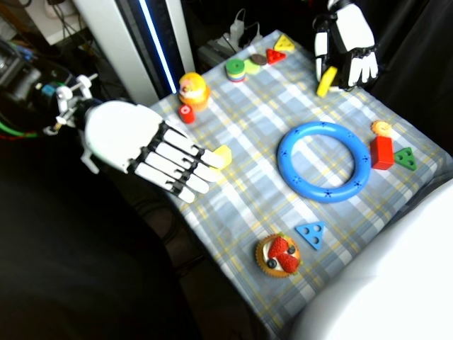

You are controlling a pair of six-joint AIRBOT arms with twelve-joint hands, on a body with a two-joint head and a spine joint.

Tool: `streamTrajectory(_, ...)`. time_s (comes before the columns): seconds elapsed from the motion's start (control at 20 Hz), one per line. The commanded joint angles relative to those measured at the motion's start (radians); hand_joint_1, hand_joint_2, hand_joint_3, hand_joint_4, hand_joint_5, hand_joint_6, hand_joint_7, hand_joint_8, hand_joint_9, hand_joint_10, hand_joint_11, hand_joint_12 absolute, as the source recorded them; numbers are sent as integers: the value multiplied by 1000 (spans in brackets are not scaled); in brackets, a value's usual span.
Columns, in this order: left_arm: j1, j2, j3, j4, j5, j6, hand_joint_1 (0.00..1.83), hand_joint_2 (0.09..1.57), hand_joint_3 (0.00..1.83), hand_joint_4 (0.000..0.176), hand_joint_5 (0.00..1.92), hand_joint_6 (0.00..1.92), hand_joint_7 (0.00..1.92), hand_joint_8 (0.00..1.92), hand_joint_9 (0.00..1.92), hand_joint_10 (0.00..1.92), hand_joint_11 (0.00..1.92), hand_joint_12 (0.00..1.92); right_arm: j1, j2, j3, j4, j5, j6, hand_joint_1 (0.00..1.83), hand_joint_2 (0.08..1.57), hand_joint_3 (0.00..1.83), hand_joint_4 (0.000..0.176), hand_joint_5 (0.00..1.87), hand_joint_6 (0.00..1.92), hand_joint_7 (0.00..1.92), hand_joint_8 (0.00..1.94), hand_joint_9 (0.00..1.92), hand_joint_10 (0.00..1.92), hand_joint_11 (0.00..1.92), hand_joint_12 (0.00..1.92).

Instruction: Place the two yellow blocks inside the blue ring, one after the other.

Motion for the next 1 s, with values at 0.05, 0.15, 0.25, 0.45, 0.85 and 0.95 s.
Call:
streamTrajectory(0.05,-11,3,1,28,-113,0,1078,1244,0,0,746,1311,744,1761,618,1920,408,1921,3,0,6,-13,115,-1,567,1279,1,0,0,0,56,0,0,203,0,887)
streamTrajectory(0.15,-13,4,-2,31,-121,0,1048,1243,0,0,748,1353,739,1874,662,1921,498,1921,3,-1,6,-13,114,-1,556,1276,0,0,5,1,69,3,0,227,0,909)
streamTrajectory(0.25,-19,5,-6,42,-131,0,1062,1229,0,0,771,1318,760,1915,699,1921,560,1921,2,-1,6,-12,114,-1,573,1269,0,0,4,2,65,1,0,218,0,893)
streamTrajectory(0.45,-47,4,-12,70,-149,0,1173,1240,7,0,756,1145,754,1707,676,1921,629,1921,2,-1,7,-12,113,-1,569,1269,0,0,0,0,67,3,0,231,0,866)
streamTrajectory(0.85,-85,-10,-10,107,-166,-11,1108,1198,0,0,823,1235,800,1913,735,1921,533,1921,2,-2,7,-11,114,0,575,1270,1,0,1,0,75,1,0,231,0,734)
streamTrajectory(0.95,-89,-16,-6,108,-159,-11,1127,1178,0,0,859,1178,844,1912,809,1921,640,1921,2,-2,7,-11,114,0,538,1271,1,0,0,0,61,0,0,206,0,700)
